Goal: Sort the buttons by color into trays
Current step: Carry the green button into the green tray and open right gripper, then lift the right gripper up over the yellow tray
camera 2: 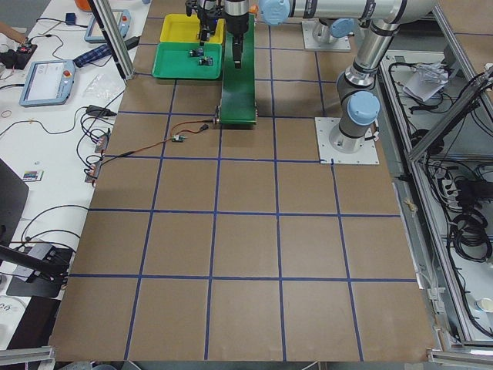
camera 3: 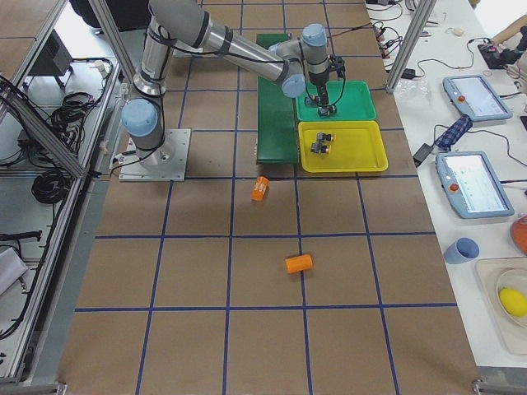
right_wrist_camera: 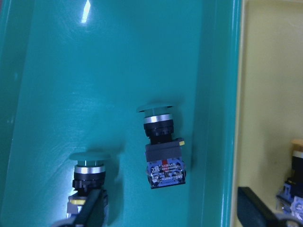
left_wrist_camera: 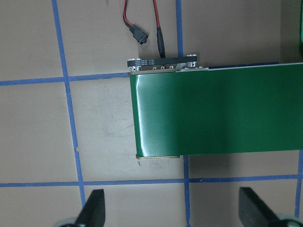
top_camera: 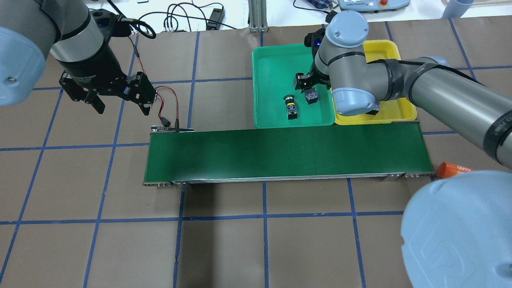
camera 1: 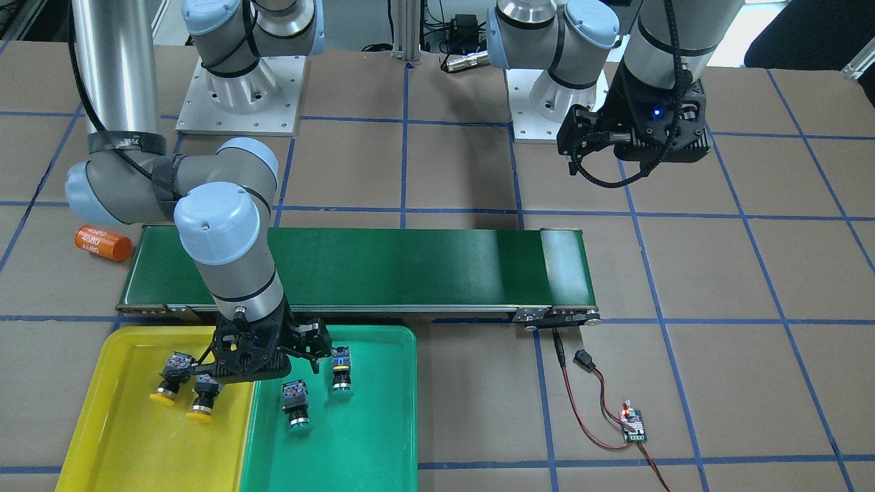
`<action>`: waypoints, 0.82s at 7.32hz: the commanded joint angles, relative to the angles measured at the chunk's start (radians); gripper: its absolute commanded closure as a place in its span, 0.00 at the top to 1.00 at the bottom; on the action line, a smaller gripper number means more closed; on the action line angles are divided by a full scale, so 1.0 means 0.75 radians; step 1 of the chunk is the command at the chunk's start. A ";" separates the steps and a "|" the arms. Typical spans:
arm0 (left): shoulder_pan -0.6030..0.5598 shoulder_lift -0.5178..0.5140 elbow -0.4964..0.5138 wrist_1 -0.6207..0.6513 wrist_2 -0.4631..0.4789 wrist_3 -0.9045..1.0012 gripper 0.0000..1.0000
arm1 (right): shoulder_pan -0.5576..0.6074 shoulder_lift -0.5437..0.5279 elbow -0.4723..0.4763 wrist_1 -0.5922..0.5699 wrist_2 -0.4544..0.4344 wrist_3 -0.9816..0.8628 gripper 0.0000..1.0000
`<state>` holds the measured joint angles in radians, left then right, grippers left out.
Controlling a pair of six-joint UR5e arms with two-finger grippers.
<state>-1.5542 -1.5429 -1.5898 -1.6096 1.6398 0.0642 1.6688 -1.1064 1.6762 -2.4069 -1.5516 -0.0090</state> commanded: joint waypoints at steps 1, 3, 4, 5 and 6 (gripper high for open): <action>-0.002 0.018 0.025 -0.003 -0.016 0.002 1.00 | -0.012 -0.146 -0.006 0.291 -0.048 -0.002 1.00; -0.002 0.020 0.025 -0.005 -0.041 0.000 1.00 | -0.026 -0.281 -0.020 0.457 -0.052 -0.006 1.00; -0.002 0.022 0.023 -0.005 -0.039 0.000 1.00 | -0.040 -0.365 -0.022 0.564 -0.050 -0.006 1.00; -0.002 0.032 0.001 -0.003 -0.035 0.000 1.00 | -0.041 -0.451 -0.016 0.589 -0.036 -0.006 1.00; -0.002 0.036 -0.007 -0.001 -0.029 0.000 1.00 | -0.026 -0.559 -0.004 0.668 -0.038 -0.006 1.00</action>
<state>-1.5555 -1.5208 -1.5846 -1.6124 1.6142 0.0645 1.6425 -1.4299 1.6656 -1.9721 -1.5826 -0.0138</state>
